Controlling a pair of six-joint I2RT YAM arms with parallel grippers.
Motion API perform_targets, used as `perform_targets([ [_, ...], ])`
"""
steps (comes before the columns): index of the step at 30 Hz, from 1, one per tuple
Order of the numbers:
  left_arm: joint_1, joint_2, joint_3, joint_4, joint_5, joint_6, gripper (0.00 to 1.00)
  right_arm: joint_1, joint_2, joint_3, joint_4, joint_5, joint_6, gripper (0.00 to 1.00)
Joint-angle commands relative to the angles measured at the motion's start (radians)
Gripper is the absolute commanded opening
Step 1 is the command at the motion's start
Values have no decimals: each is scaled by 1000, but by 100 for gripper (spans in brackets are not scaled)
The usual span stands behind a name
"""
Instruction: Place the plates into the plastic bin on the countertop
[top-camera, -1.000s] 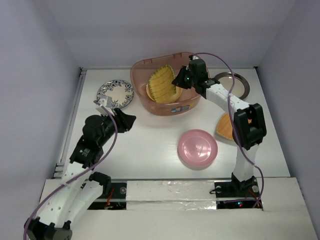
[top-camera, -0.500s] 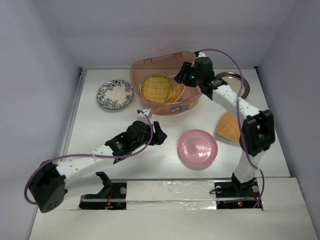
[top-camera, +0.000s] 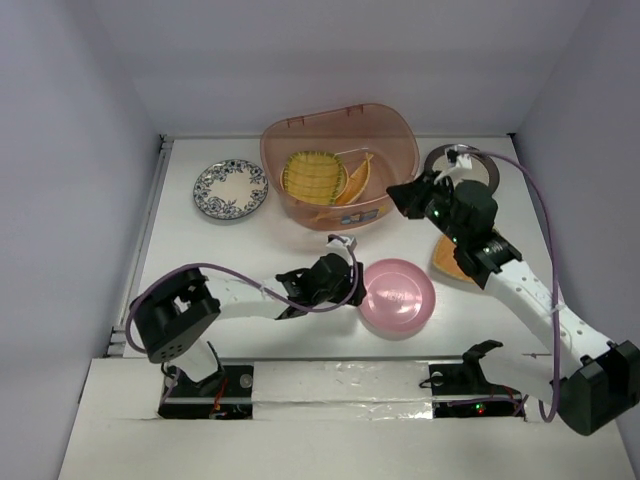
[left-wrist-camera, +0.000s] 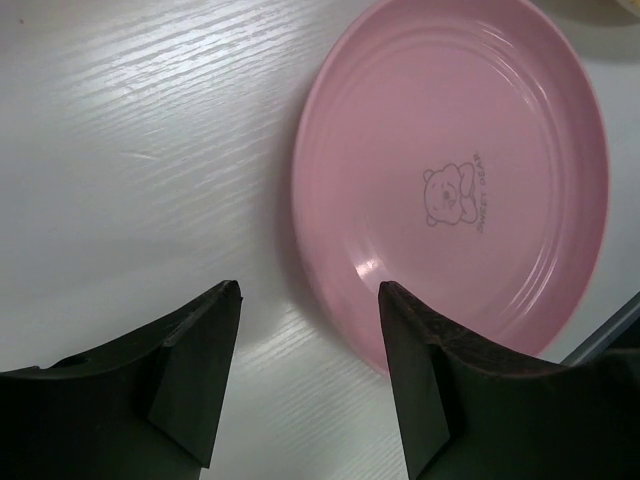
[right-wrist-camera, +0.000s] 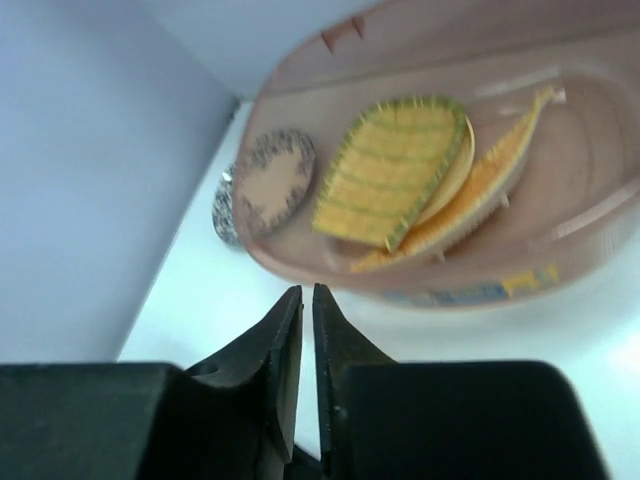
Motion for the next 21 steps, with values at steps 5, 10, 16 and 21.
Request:
perform_targets([
  [5, -13, 132, 105, 35, -71, 39, 43, 8, -103, -176, 56, -45, 19, 18],
  [10, -31, 199, 153, -21, -158, 62, 17, 8, -148, -215, 51, -37, 19, 18],
  [16, -41, 162, 131, -48, -189, 39, 0, 8, -227, -236, 27, -28, 19, 18],
  [21, -41, -158, 84, -123, -169, 18, 0, 8, -347, -239, -59, 34, -1, 0],
])
